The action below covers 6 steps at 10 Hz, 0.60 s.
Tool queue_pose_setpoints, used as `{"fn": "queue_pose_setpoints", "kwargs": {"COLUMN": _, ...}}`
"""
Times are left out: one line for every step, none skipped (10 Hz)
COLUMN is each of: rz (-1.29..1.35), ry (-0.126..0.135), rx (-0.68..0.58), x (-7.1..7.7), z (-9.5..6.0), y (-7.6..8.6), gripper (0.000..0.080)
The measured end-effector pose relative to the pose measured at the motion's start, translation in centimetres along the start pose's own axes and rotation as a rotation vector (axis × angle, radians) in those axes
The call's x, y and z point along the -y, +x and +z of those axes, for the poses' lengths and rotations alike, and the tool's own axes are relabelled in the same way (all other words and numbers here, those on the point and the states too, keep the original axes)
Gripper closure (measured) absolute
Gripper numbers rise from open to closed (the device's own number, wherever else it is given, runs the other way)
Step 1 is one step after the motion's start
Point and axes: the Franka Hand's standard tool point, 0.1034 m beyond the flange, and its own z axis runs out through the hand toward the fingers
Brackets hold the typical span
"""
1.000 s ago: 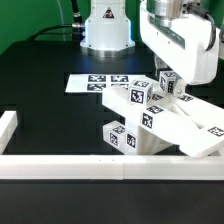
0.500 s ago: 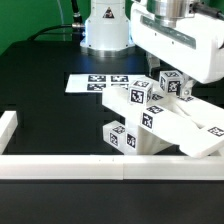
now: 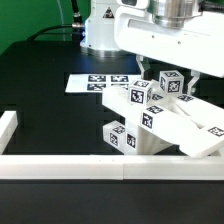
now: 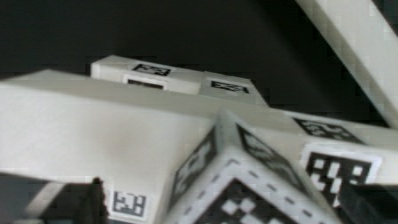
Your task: Assemble chair
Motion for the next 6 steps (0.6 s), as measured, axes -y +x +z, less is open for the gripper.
{"fn": "queue_pose_setpoints", "kwargs": {"rz": -0.087, "ry": -0.013, "rx": -0.006, "x": -0.01, "z": 0.06, "y": -0.06, "gripper": 0.0151}}
{"fn": "queue_pose_setpoints", "kwargs": {"rz": -0.179, "ry": -0.016, "rx": -0.007, "x": 0.09, "z": 0.11, "y": -0.2, "gripper": 0.0151}}
{"fn": "queue_pose_setpoints", "kwargs": {"rz": -0.265, "ry": -0.023, "rx": -0.01, "x": 0.08, "z": 0.16, "y": -0.24, "gripper": 0.0151}}
{"fn": "queue_pose_setpoints", "kwargs": {"rz": -0.327, "ry": -0.023, "rx": -0.009, "x": 0.07, "z": 0.16, "y": -0.24, "gripper": 0.0151}}
{"fn": "queue_pose_setpoints", "kwargs": {"rz": -0.38, "ry": -0.024, "rx": -0.009, "x": 0.0, "z": 0.16, "y": -0.17, "gripper": 0.0151}}
{"fn": "queue_pose_setpoints", "kwargs": {"rz": -0.454, "ry": -0.024, "rx": -0.008, "x": -0.07, "z": 0.16, "y": -0.09, "gripper": 0.0151}}
